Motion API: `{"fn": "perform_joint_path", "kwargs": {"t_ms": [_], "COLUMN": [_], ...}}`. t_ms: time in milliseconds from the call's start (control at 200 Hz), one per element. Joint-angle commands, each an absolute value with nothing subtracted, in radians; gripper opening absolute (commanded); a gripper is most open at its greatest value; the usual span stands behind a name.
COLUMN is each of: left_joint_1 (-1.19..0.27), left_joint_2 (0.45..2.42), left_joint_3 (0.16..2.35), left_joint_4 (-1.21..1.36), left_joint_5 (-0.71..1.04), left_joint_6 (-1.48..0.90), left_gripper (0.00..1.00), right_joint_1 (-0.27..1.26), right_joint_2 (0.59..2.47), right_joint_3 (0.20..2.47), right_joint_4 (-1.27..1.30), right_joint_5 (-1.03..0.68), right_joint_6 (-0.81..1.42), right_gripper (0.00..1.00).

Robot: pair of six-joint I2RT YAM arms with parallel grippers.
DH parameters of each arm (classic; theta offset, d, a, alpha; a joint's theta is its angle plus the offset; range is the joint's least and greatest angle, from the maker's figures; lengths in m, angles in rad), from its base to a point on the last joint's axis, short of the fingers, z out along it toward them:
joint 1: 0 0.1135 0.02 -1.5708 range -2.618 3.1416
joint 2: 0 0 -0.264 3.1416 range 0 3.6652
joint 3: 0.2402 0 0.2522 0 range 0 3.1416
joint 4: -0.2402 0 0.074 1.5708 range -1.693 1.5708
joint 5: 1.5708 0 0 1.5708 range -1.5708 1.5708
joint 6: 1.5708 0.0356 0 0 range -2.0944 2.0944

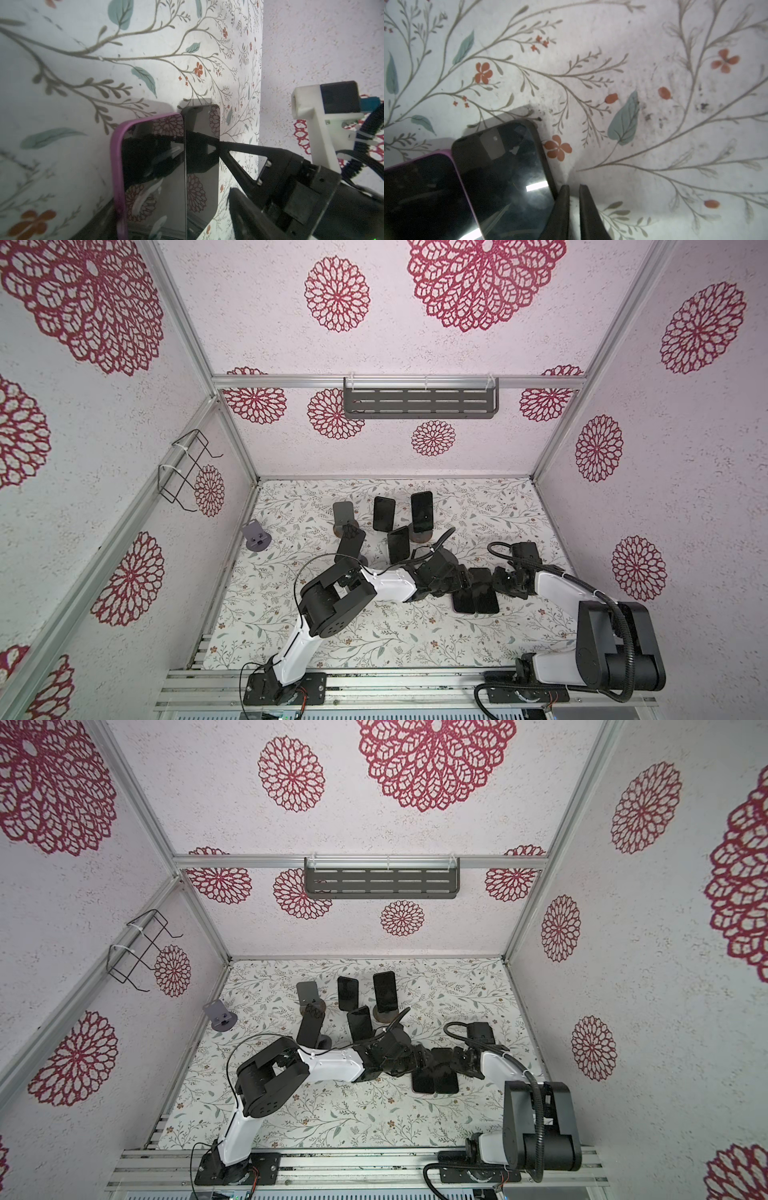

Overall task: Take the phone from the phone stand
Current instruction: 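Lay the pink-cased phone flat beside the black phone and open the left gripper, then withdraw the left gripper up and away from the phones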

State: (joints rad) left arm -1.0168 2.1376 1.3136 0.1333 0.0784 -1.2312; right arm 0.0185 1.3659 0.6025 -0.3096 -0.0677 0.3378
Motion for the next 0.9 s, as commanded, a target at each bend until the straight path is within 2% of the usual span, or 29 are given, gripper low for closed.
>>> {"fn": "perform_joint_path", "kwargs": {"t_ms": [0,215,420,626,786,896], "left_joint_1": [-1.023,-1.030,-1.052,-1.066,-1.064,-1.032], "left_joint_2": [2.129,2.087,2.055,1.974,1.794,1.618], "left_joint_3": [1.295,1.306,1.334,1.388,1.355,1.275], "left_joint_4": [-0.048,-0.118,-0.161,-0.276,-0.308,-0.347], "left_joint_5": [0.016,-0.016,-0.055,-0.153,-0.268,-0.344], "left_joint_6": [-1.193,-1.138,-1.073,-0.910,-0.768,-0.687], "left_gripper": [0.83,0.88,0.88,0.88,0.86,0.89], "right_joint_1": [0.025,0.025,0.023,0.022,0.024,0.025], "right_joint_2": [1.332,1.290,1.229,1.176,1.110,1.081], "right_joint_3": [0.598,0.590,0.596,0.628,0.620,0.631], "right_joint_4": [-0.323,-0.336,-0.376,-0.441,-0.439,-0.471], "right_joint_5": [-0.096,-0.087,-0.065,-0.076,-0.104,-0.106], "right_joint_6": [0.355,0.362,0.375,0.380,0.397,0.393], "right_gripper": [0.18,0.22,0.25,0.27,0.29,0.30]}}
